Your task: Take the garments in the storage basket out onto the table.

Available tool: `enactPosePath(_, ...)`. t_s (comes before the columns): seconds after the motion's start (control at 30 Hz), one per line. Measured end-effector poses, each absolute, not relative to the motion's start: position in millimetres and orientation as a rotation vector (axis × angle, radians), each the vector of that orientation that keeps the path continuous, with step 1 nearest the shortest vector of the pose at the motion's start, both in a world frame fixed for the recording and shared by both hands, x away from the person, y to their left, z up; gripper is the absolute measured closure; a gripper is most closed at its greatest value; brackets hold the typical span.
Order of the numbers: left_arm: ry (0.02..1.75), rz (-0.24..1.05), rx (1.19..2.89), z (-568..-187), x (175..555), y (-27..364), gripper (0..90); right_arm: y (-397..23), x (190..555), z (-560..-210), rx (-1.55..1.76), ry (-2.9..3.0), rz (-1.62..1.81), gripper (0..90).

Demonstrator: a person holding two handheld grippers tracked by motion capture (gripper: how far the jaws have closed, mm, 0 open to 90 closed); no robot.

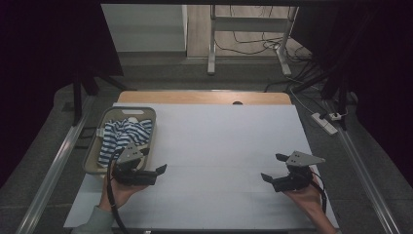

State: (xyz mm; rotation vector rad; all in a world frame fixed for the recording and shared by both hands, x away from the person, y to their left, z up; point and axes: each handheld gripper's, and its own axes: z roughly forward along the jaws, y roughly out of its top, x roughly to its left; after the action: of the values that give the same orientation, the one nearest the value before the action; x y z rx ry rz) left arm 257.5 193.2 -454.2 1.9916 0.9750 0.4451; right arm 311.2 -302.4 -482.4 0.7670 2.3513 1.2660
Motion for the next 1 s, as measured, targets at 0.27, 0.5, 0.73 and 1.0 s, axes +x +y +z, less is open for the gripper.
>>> enactPosePath(0.27, 0.979, 0.444, 2.001, -454.3, 260.0, 193.1, 14.5, -302.1, 309.9, -482.9, 0.764, 2.364, 1.257, 7.2)
enactPosePath(0.5, 0.986, 0.445, 1.992, -453.8, 261.6, 194.8, 14.3, -300.0, 309.5, -483.8, 0.759, 2.382, 1.260, 7.2)
enactPosePath(0.73, 0.996, 0.452, 1.995, -454.2, 266.4, 193.6, 14.3, -299.8, 310.4, -484.7, 0.764, 2.390, 1.270, 7.2)
enactPosePath(1.0, 0.991, 0.475, 1.993, -449.4, 266.4, 192.7, 14.2, -298.9, 310.3, -483.6, 0.766, 2.384, 1.293, 7.2)
